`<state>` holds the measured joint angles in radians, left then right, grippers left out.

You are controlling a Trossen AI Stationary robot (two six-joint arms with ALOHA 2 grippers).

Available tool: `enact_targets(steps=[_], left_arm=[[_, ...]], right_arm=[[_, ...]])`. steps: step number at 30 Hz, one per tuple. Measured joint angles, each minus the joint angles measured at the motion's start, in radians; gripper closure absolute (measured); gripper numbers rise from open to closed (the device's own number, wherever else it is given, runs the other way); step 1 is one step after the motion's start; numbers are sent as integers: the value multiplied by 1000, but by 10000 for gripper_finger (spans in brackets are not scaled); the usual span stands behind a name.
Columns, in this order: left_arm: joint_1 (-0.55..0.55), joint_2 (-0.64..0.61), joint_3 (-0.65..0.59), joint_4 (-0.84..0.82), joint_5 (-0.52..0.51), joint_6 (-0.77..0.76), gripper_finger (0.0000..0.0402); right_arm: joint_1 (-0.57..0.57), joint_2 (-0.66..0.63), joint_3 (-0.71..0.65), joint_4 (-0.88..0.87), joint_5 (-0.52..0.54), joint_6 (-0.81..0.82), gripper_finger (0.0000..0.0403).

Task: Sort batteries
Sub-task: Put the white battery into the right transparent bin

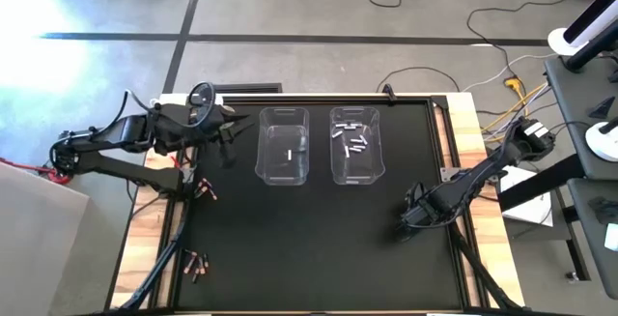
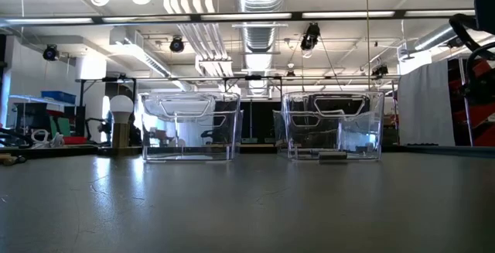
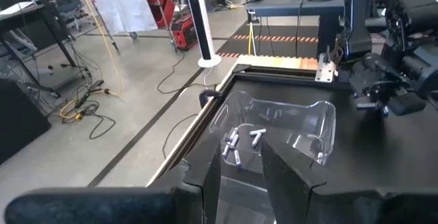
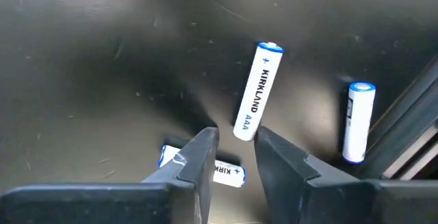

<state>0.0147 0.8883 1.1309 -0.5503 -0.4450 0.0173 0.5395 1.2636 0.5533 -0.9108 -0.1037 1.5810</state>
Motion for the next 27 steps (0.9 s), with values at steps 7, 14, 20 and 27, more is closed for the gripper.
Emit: enact_targets(steps=[7,14,20,27], left_arm=[[0,0,0,-67,2,-35,315],[0,-1,-16,-127,18,-80,315],[0,-8,-61,-168,70,-158,315],[-1,-36,-119,-231,149,-236,315]], right_arm=[[-1,-4,-1,15,-2,-135,340],[-10,-32,57,-20,-1,-237,391],[-46,-63,131,-42,-1,-258,394],[-133,-98,171,-98,0,-250,394]])
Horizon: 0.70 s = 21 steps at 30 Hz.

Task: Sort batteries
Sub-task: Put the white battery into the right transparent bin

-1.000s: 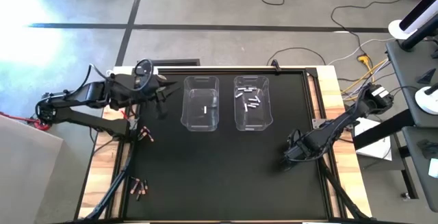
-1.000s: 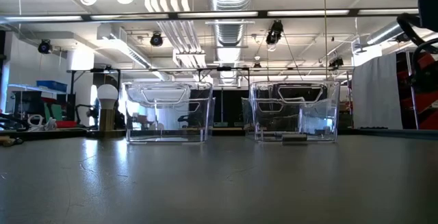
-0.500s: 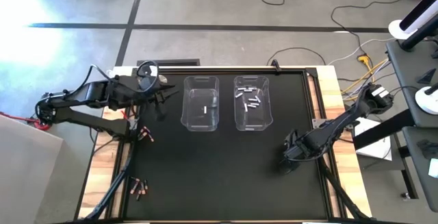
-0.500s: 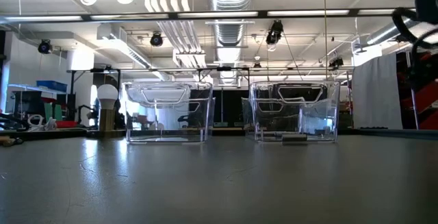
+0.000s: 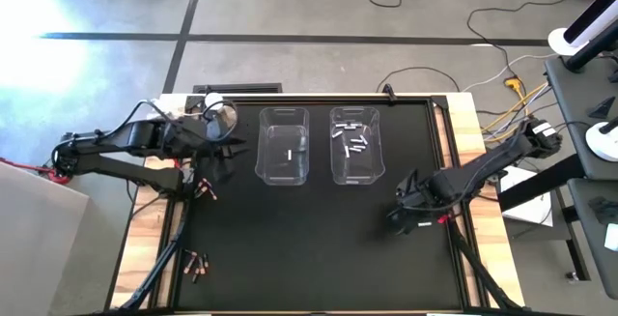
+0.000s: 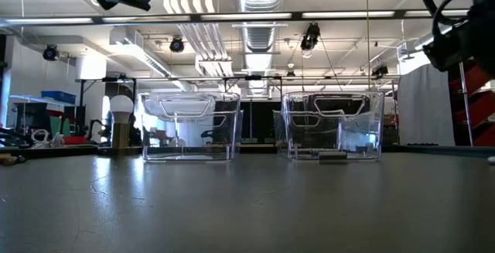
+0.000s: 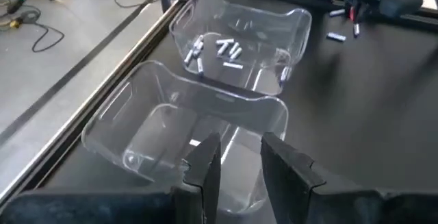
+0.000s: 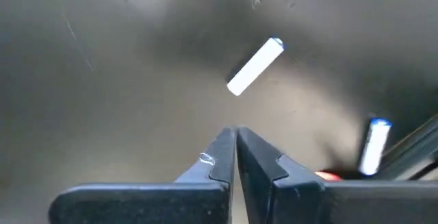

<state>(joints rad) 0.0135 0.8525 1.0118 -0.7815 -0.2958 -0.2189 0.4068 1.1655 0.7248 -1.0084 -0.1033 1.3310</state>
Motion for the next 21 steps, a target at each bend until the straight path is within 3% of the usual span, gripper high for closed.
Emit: enact_targets(steps=[5,10,14,17,21], left_arm=[[0,-3,-22,2,1,24,315],[0,-7,-22,3,79,26,315],[0,-28,-32,3,77,53,315],[0,-58,-43,3,70,81,315],[0,-104,-46,3,43,79,315]], right_arm=[[-52,1,-32,83,2,155,376],[-106,50,-70,232,28,318,314],[-128,141,-81,249,27,334,282],[-142,220,-76,260,20,317,286],[-152,313,-73,265,17,306,329]])
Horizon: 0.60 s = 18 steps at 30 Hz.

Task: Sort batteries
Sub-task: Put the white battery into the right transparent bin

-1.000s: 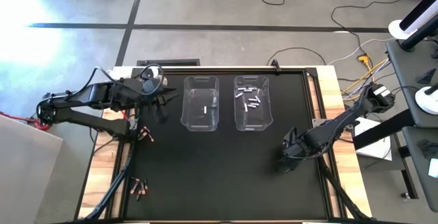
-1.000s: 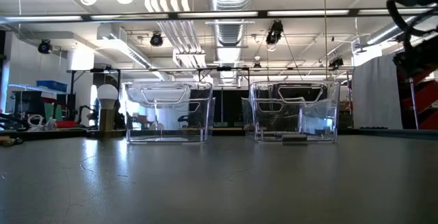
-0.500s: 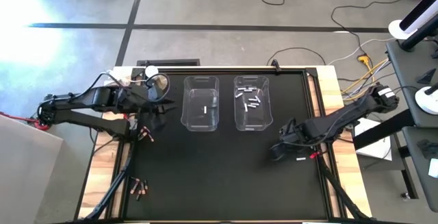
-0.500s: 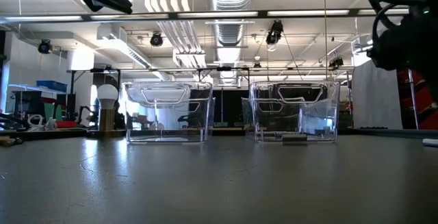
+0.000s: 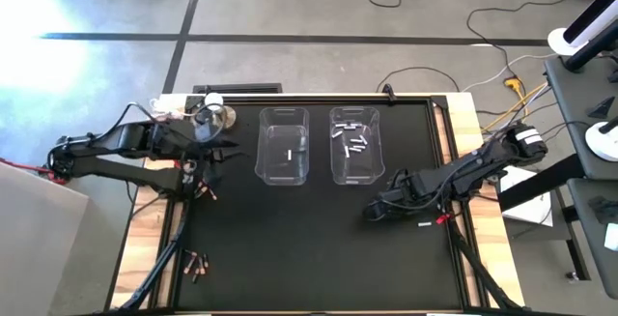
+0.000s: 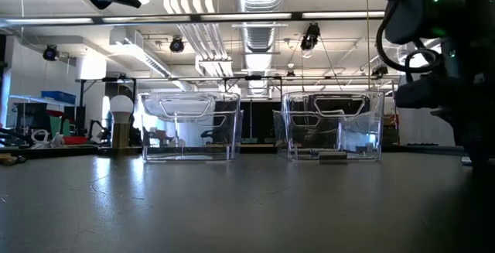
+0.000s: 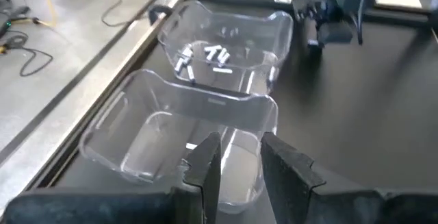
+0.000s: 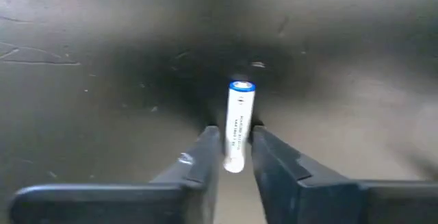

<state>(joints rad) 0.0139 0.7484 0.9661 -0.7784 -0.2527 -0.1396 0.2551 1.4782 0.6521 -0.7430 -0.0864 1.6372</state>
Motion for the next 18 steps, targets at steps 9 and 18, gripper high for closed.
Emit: enact_targets(steps=[9,18], left_arm=[[1,-87,0,26,-108,-4,315],[1,-167,0,227,-43,22,316]], right_arm=[[-30,-22,64,-137,-8,-160,381],[-109,-226,389,-626,196,-194,383]])
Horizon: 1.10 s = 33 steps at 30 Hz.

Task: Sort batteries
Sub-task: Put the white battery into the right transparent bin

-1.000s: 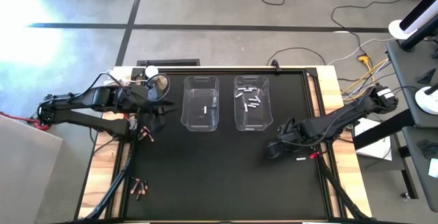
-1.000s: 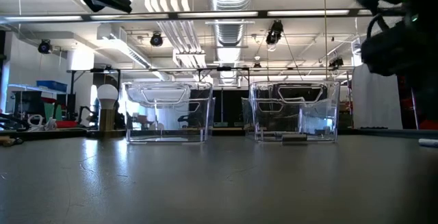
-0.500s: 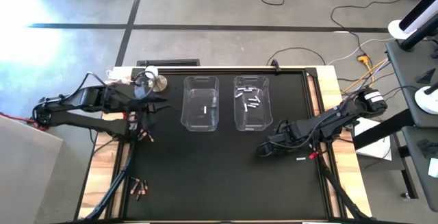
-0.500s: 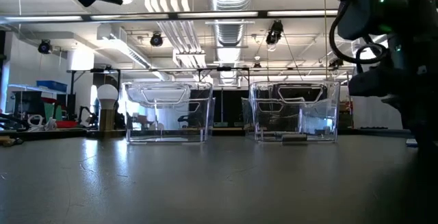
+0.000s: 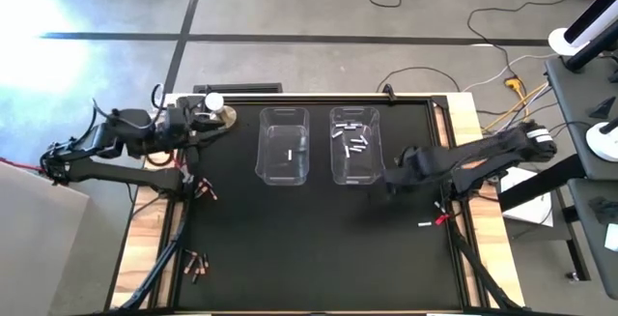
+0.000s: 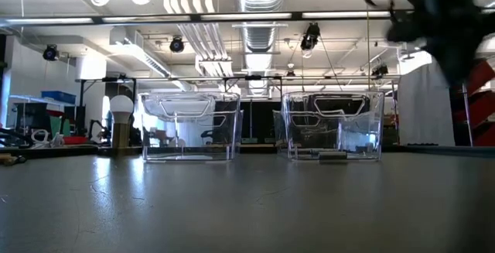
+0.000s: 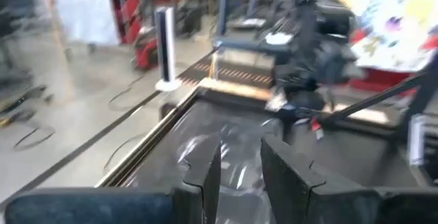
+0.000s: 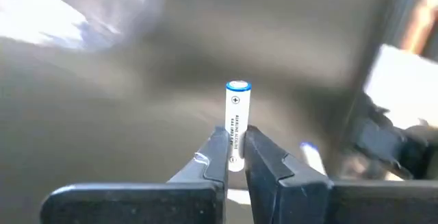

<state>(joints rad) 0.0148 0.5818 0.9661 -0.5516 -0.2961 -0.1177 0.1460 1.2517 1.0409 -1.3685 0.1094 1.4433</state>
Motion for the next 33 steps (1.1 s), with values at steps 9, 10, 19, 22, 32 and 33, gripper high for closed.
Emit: enact_targets(steps=[9,10,19,22,32,33], left_arm=[[0,25,-54,168,-41,19,325],[0,24,-65,185,-52,4,325],[0,-18,-147,284,-142,-104,325],[0,-21,-159,293,-140,-166,325],[0,-5,-198,370,-260,-375,325],[0,2,-198,371,-279,-377,325]], right_arm=[[-345,46,220,54,105,-545,384],[-388,68,234,90,94,-629,384],[-592,333,331,238,26,-1176,384],[-612,424,350,236,23,-1283,384],[-618,637,413,258,21,-1502,384],[-618,646,413,262,20,-1513,384]])
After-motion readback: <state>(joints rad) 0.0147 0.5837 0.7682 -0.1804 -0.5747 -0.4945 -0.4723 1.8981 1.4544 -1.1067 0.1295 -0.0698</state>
